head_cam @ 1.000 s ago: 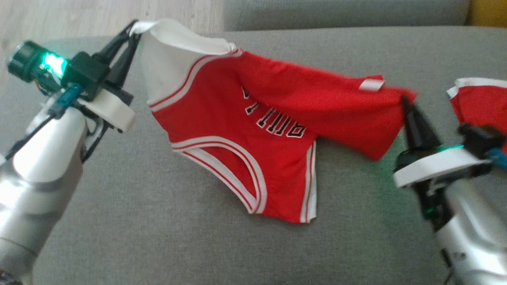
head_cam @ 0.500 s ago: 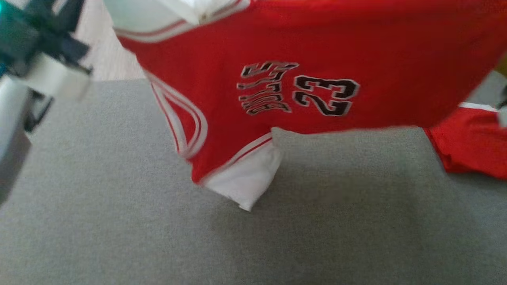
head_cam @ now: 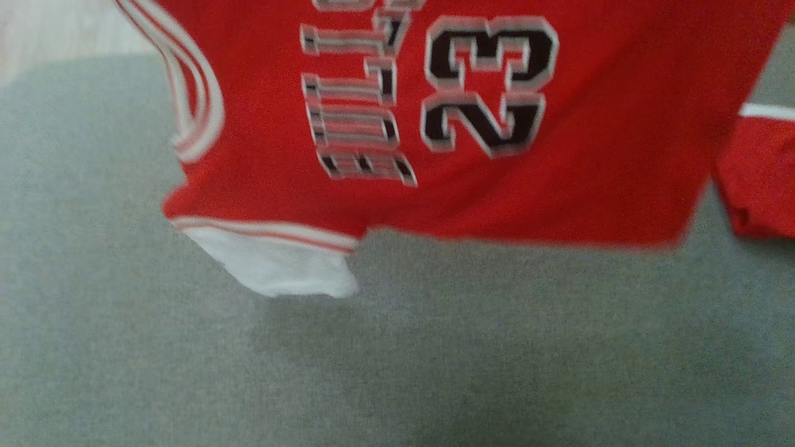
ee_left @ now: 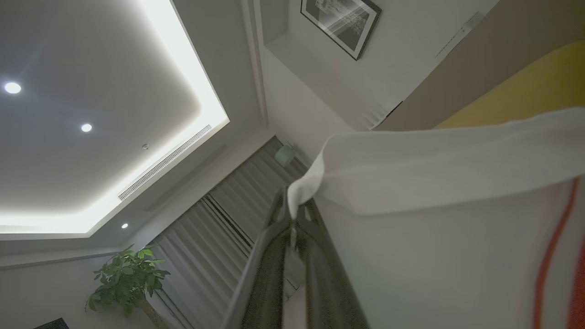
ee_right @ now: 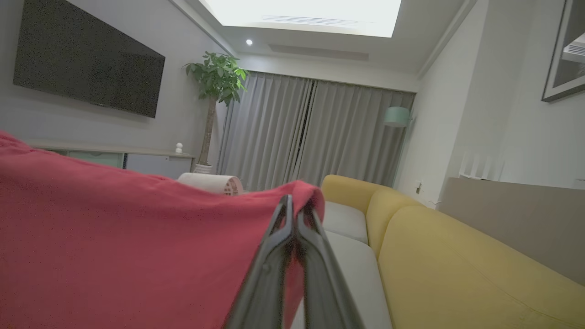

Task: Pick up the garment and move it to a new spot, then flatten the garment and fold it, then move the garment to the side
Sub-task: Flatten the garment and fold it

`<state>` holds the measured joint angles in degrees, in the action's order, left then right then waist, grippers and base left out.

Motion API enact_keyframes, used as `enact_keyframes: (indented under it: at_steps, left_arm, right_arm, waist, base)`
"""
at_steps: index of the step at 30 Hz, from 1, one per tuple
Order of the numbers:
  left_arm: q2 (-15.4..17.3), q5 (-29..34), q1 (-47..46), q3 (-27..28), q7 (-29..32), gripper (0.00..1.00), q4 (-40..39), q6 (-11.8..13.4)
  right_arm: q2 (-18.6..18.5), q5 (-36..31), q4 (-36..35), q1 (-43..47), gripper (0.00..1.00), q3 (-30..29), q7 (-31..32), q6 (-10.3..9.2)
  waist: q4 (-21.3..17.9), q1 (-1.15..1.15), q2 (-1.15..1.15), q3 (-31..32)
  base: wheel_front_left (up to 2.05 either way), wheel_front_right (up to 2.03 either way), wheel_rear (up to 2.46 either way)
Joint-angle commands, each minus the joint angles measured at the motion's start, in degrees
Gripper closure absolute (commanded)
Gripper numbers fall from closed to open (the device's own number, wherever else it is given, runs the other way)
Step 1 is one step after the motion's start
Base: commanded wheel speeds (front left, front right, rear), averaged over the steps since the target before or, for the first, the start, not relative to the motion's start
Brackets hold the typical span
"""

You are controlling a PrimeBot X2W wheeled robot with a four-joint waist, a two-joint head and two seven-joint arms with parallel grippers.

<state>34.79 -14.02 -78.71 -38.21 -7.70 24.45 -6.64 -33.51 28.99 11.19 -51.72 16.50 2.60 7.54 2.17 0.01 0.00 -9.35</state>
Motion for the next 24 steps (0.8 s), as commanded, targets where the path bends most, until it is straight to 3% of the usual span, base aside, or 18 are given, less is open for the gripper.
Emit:
enact_keyframes:
  at_steps: [1, 5, 12, 18, 24]
  left_arm:
    - [1.8, 0.5, -4.9, 1.9, -0.4, 1.0, 0.5, -0.1]
    - [0.8, 3.7, -12.4, 0.7, -3.8, 1.0, 6.5, -0.1]
    - [-1.5, 8.4, -19.1, 1.5, -7.2, 1.0, 8.2, 6.1]
    - [-0.7, 8.3, -13.3, 2.5, -7.3, 1.0, 0.9, 7.4]
    - [-0.3, 5.5, -1.1, 3.9, -7.3, 1.0, -2.4, 7.8]
  right_arm:
    - [-0.8, 0.2, -0.2, -3.2, 1.0, 0.7, -0.2, -0.05]
    - [0.5, -0.5, 6.1, -11.6, 1.0, 4.2, -3.5, -0.05]
    - [1.8, -1.5, 15.4, -21.3, 1.0, 6.3, -11.0, -0.05]
    - [0.0, -1.0, 20.1, -22.2, 1.0, 10.3, -14.0, -0.05]
    - [-0.2, 1.2, 24.4, -18.1, 1.0, 13.0, -16.4, -0.05]
  waist:
    - [0.3, -0.01, 0.0, -5.8]
    - [0.2, -0.01, 0.0, -11.1]
    - [0.8, -0.01, 0.0, -16.3]
    - [2.6, -0.01, 0.0, -19.0]
    - [4.1, -0.01, 0.0, -18.3]
  base:
    - [0.0, 0.0, 0.0]
    - [0.0, 0.0, 0.0]
    - [0.0, 0.0, 0.0]
    - [0.0, 0.0, 0.0]
    - [0.0, 0.0, 0.0]
